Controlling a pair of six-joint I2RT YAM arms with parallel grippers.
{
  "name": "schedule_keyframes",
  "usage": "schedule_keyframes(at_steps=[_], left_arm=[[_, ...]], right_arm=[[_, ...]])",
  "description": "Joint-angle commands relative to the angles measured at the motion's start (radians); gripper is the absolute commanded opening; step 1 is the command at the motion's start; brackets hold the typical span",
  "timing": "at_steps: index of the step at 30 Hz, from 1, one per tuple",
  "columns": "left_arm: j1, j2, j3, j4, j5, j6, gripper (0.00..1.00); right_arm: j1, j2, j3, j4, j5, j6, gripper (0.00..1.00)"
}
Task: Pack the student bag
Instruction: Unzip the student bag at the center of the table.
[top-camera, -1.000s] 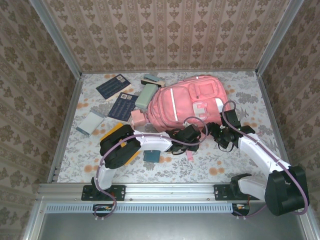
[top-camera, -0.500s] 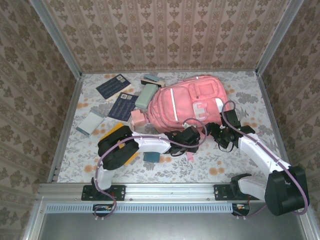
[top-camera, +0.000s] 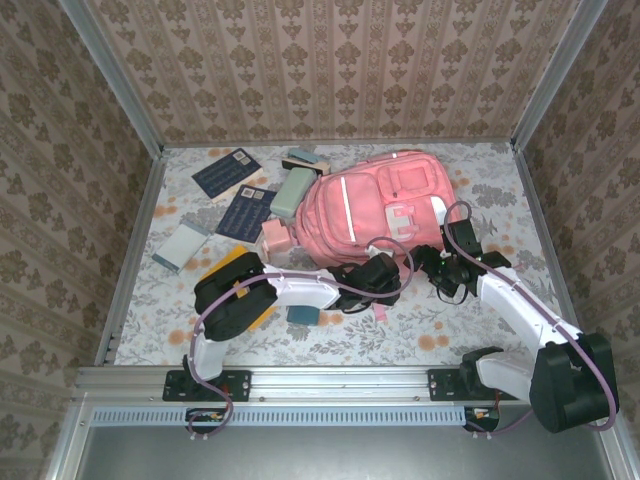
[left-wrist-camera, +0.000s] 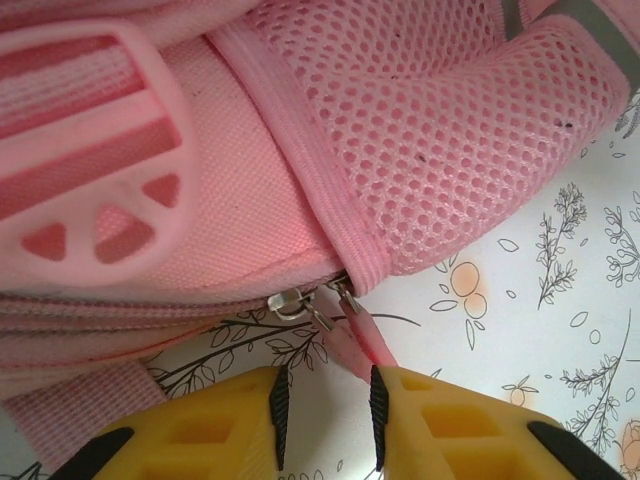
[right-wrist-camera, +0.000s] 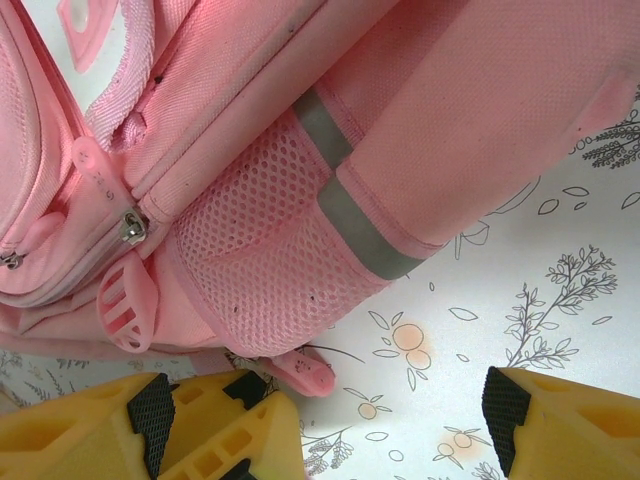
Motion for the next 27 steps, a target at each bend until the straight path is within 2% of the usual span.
schedule_keyframes(at_steps=[1,20,27], left_arm=[[-0.008,-0.044,-0.006,0.031,-0.007,0.024,0.33],[-0.005,0.066,0.114,-0.128,0.006,0.005,0.33],[-0.005,0.057,0.091,-0.124,0.003,-0.001,0.32]], right_arm=[[-0.005,-0.021,-0.015,-0.028,0.004,-0.006,0.84],[-0.005,-0.029,-0.021,-0.028,0.006,-0.004,0.84],[-0.006,-0.025,-0.018,-0.028,0.006,-0.004,0.84]])
